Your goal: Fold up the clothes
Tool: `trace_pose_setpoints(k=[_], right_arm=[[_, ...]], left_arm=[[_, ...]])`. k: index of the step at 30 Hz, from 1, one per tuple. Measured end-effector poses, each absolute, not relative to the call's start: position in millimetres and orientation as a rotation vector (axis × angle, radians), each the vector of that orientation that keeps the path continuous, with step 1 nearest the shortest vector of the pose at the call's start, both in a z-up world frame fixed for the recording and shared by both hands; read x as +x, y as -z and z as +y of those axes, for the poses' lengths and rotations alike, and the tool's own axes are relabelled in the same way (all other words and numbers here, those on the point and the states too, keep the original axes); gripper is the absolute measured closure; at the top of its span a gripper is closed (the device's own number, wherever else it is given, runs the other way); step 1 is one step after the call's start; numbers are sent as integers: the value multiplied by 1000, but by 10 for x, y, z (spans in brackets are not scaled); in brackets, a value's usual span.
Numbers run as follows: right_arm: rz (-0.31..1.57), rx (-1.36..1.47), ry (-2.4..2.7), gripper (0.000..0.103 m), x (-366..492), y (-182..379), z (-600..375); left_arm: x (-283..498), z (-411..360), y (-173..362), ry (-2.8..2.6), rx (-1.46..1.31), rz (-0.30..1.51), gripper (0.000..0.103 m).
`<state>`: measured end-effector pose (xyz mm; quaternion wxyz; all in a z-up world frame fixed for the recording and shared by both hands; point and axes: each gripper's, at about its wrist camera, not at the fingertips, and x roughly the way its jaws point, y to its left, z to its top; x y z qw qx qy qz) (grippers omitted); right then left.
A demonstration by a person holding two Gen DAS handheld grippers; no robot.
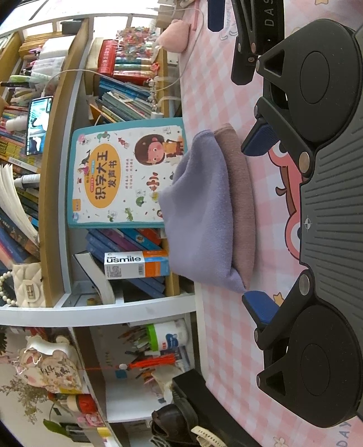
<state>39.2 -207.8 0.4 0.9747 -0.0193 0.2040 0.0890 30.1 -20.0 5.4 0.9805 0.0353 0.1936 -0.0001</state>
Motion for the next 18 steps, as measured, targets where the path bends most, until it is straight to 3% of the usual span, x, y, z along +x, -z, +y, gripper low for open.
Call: trace_pose_setpoints(k=[18], right_arm=[[416, -39, -182, 1, 385, 4, -2072]], left_arm=[[305, -219, -52, 8, 79, 390, 0]])
